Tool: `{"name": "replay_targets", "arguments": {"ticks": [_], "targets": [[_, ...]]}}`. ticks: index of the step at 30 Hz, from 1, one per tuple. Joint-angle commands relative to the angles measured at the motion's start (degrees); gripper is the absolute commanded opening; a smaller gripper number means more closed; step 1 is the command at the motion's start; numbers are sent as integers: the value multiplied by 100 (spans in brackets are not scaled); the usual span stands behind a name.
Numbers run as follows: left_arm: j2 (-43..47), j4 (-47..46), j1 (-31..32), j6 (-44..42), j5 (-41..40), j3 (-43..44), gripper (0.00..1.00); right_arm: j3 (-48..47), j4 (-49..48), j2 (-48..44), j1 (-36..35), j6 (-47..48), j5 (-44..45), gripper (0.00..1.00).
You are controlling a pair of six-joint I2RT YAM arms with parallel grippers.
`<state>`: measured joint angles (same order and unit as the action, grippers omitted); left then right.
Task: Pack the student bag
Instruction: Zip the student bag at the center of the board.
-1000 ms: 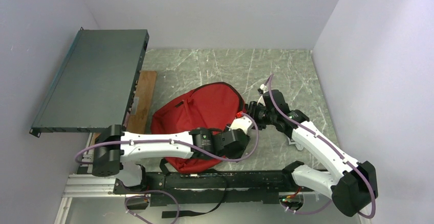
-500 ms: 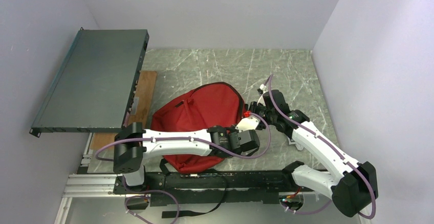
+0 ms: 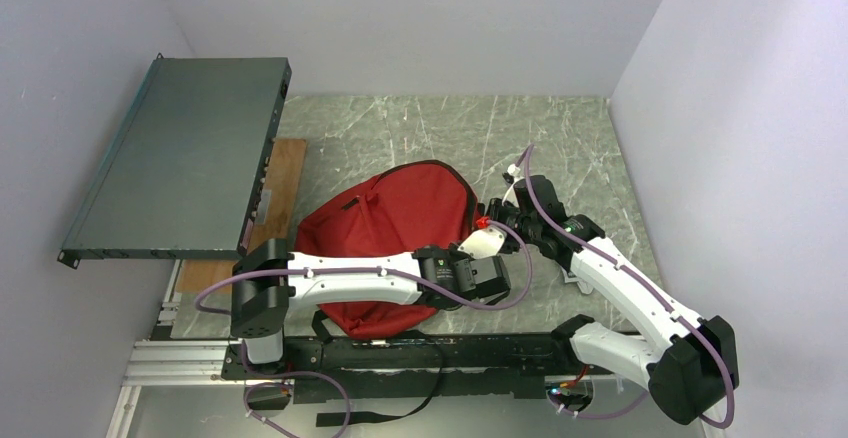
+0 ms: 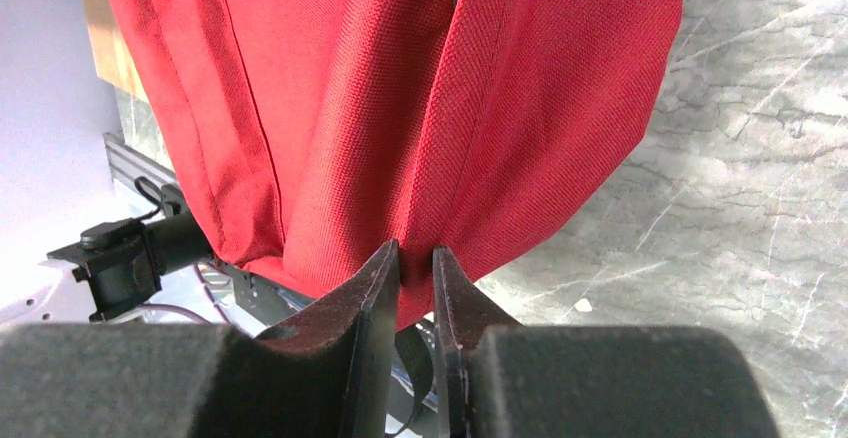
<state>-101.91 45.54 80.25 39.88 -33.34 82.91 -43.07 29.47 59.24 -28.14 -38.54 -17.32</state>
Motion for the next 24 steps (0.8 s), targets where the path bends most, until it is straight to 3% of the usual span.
{"name": "replay_targets", "arguments": {"ticks": [1, 5, 9, 11, 18, 24], "targets": [[-9, 252, 13, 44, -366, 258, 22, -140, -192, -88, 17, -6, -191, 20], [46, 350, 17, 45, -440, 245, 16, -123, -249, -80, 10, -24, -169, 18], [292, 269, 35, 35, -318, 46, 7, -71, -323, -80, 13, -75, 232, 3], [444, 251, 33, 32, -176, -53, 0, 8, -524, -64, 19, -151, 399, 0], [972, 0, 35, -89, 647, -663, 0, 328, -1155, -276, 344, -409, 671, 0], [1825, -653, 35, -58, 1417, -1756, 0, 367, -1276, -202, 1006, -109, 153, 0]]}}
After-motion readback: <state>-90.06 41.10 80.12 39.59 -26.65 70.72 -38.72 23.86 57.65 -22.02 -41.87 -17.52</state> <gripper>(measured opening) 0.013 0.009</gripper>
